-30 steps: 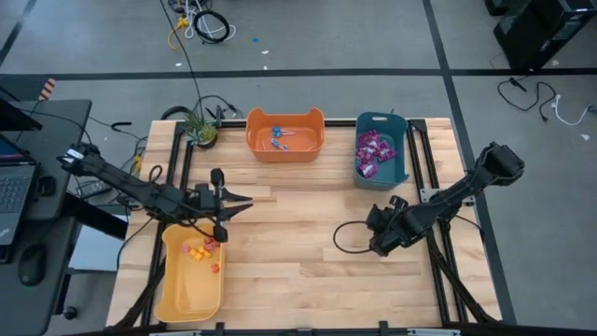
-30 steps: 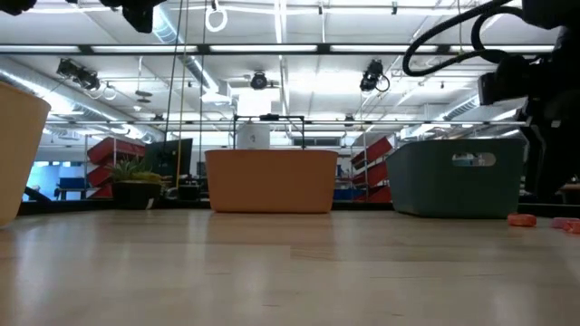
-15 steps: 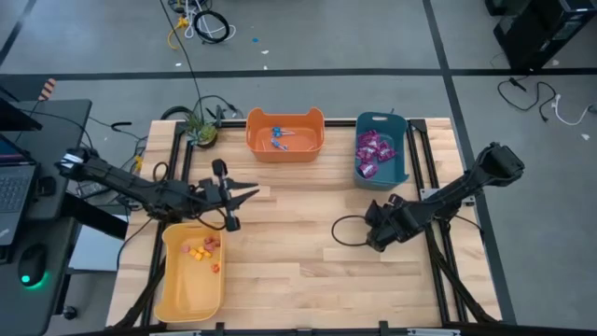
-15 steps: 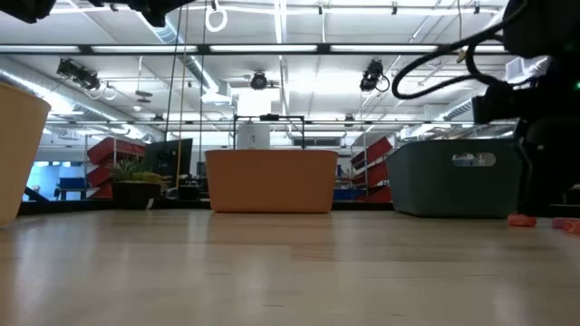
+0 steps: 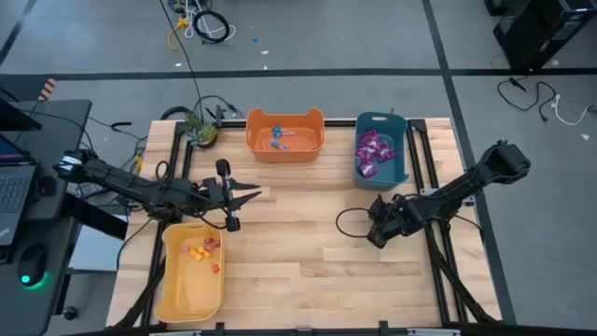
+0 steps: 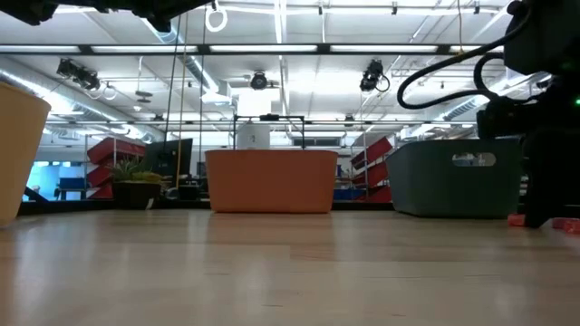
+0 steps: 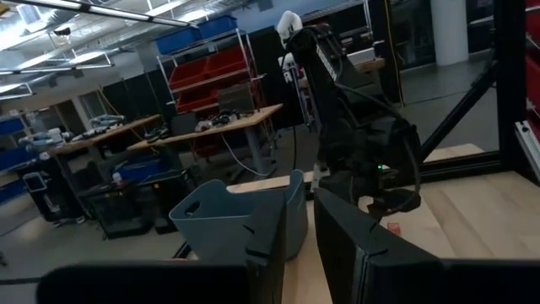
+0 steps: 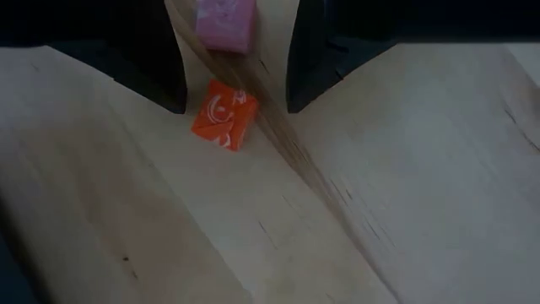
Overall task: Sort candy
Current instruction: Put the top orange candy into the yellow bin
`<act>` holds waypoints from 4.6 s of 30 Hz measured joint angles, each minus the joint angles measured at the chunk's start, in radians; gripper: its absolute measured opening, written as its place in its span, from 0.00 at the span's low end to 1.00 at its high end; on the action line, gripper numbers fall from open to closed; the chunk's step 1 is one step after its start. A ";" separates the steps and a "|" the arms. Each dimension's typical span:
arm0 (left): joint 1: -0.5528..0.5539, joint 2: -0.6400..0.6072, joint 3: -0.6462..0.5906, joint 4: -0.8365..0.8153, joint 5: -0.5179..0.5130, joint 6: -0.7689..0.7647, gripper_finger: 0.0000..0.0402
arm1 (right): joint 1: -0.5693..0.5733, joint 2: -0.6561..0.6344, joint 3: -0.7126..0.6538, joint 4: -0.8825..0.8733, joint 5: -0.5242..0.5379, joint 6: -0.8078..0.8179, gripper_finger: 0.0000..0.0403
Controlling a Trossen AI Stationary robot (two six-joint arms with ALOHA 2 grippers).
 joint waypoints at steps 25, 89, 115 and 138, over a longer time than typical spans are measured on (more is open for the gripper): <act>0.000 0.000 0.000 -0.001 -0.001 0.002 0.17 | -0.090 -0.048 -0.057 0.077 -0.009 -0.060 0.14; -0.001 -0.527 0.000 -0.263 -0.047 0.049 0.17 | -0.260 0.509 0.611 1.323 -0.283 -0.973 0.09; -0.001 -0.528 0.000 -0.286 -0.047 0.025 0.17 | -0.297 1.019 1.209 1.323 -0.442 -1.039 0.09; -0.001 -0.527 0.000 -0.310 -0.047 0.025 0.17 | -0.331 1.287 1.490 1.299 -0.591 -0.886 0.12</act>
